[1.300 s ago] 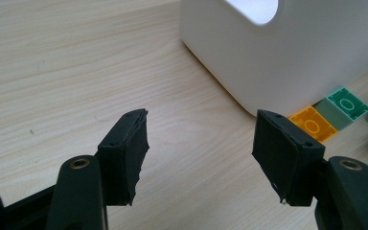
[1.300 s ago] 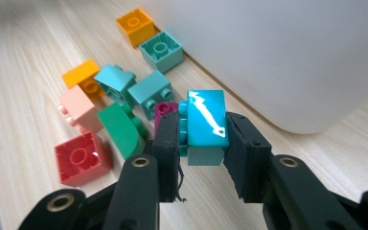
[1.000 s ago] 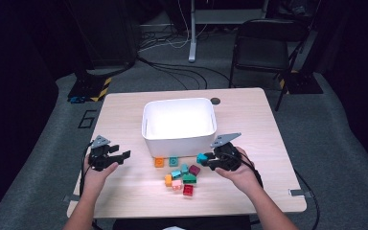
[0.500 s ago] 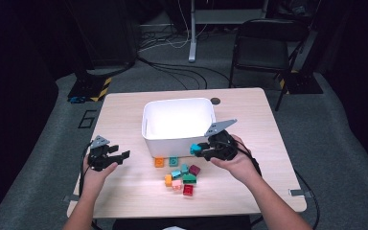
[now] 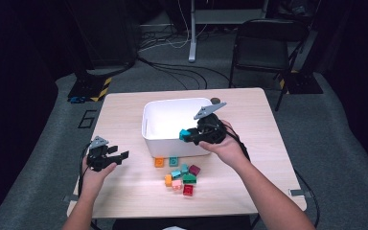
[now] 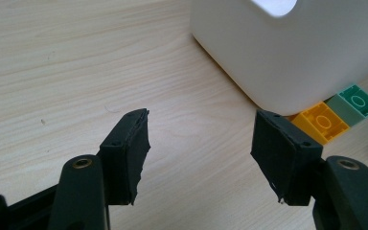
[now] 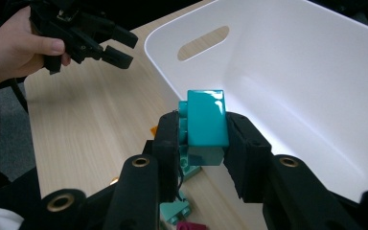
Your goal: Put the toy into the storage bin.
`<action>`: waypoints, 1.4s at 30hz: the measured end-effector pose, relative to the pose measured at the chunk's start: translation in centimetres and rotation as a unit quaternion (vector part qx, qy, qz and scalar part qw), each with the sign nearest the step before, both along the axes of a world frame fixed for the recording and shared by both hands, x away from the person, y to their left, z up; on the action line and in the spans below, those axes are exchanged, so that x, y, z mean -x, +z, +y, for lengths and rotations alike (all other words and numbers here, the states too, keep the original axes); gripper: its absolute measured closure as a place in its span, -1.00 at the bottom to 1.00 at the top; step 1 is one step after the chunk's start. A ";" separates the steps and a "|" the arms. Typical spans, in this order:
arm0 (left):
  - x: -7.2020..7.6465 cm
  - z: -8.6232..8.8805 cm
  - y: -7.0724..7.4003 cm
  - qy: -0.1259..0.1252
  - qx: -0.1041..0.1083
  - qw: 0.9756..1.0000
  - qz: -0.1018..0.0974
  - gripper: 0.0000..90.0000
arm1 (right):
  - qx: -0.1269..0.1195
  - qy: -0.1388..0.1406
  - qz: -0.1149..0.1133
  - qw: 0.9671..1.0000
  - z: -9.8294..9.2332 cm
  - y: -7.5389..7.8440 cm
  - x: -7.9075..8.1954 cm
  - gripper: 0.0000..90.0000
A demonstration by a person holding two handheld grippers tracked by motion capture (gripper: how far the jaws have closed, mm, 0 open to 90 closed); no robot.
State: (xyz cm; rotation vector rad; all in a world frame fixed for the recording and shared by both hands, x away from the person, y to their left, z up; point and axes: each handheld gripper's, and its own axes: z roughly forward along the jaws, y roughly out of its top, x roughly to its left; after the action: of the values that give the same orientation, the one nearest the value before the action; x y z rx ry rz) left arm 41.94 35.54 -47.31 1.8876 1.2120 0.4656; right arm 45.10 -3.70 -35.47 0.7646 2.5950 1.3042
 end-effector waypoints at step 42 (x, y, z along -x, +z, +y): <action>-0.2 0.4 -0.3 -0.001 0.006 1.000 0.007 -0.16 | 0.015 -0.015 -0.038 0.999 6.0 -1.1 -10.2 0.49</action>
State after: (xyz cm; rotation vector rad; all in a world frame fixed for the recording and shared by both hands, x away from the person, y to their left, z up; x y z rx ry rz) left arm 42.17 35.91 -47.56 1.8849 1.2194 0.4450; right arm 55.32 2.32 -36.56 0.7304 2.5288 1.2580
